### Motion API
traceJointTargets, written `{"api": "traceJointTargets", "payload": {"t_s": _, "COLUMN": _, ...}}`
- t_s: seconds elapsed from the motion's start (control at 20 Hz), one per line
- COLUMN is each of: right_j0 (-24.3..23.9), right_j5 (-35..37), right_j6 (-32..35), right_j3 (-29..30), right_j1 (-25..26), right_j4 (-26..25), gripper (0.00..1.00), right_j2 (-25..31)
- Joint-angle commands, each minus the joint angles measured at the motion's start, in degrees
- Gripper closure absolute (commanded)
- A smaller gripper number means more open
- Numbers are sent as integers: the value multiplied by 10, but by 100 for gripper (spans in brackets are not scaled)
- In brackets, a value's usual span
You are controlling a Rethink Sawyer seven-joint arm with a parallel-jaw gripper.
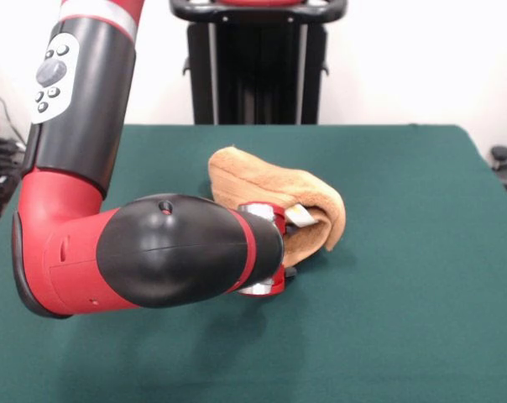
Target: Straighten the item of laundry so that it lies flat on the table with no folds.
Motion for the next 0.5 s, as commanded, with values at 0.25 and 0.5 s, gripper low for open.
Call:
{"api": "traceJointTargets", "payload": {"t_s": 0.25, "right_j0": 26, "right_j5": 15, "right_j6": -108, "right_j3": 43, "right_j1": 9, "right_j4": -24, "gripper": 0, "right_j2": -31}}
{"api": "traceJointTargets", "payload": {"t_s": 0.5, "right_j0": 30, "right_j5": 36, "right_j6": -108, "right_j3": 35, "right_j1": 13, "right_j4": -25, "gripper": 100, "right_j2": -31}}
